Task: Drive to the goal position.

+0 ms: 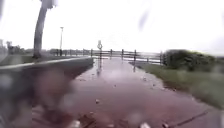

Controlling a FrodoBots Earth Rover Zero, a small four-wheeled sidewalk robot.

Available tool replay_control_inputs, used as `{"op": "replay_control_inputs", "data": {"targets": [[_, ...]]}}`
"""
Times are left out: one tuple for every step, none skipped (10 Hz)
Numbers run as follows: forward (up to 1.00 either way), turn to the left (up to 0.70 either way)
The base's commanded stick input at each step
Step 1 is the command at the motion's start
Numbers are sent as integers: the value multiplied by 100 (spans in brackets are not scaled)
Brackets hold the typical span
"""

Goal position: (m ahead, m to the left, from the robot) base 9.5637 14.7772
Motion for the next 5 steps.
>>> {"op": "replay_control_inputs", "data": {"targets": [[70,0],[70,0],[70,0],[70,0],[70,0]]}}
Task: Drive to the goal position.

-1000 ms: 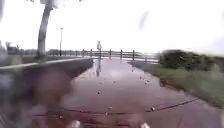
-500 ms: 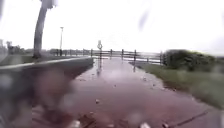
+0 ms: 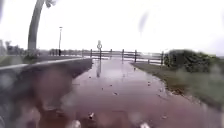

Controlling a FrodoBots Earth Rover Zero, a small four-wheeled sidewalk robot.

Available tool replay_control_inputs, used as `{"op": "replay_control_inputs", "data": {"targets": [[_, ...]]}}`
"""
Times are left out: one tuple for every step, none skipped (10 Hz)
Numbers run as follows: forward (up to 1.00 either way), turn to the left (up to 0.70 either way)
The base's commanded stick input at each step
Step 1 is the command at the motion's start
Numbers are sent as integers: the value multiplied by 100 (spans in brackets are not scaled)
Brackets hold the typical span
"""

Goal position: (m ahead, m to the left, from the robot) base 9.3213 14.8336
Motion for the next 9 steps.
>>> {"op": "replay_control_inputs", "data": {"targets": [[70,0],[70,12],[70,34],[70,20],[70,0],[70,0],[70,0],[70,0],[70,0]]}}
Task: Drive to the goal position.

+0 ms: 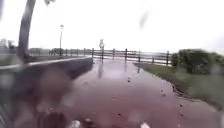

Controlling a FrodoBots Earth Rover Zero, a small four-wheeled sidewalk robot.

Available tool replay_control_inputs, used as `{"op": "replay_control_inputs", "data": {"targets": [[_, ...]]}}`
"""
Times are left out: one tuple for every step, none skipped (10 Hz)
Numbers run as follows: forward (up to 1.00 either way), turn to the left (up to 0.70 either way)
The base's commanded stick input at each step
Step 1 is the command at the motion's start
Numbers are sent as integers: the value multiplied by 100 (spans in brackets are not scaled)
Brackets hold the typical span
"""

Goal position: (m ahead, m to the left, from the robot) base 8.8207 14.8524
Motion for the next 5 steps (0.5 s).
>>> {"op": "replay_control_inputs", "data": {"targets": [[70,0],[70,0],[70,0],[70,0],[70,0]]}}
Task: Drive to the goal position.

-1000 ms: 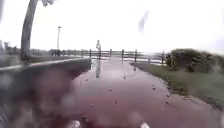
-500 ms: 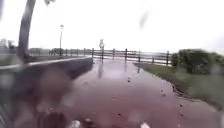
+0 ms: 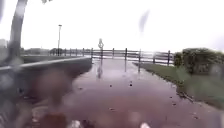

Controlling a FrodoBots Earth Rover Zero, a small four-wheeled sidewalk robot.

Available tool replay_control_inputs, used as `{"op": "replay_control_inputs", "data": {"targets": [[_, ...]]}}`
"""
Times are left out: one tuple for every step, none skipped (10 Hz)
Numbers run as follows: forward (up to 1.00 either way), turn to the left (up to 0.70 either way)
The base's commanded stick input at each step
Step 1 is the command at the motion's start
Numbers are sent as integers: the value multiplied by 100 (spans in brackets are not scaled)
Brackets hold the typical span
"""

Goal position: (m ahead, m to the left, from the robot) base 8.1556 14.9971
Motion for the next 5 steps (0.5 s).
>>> {"op": "replay_control_inputs", "data": {"targets": [[70,0],[70,0],[70,0],[70,0],[70,0]]}}
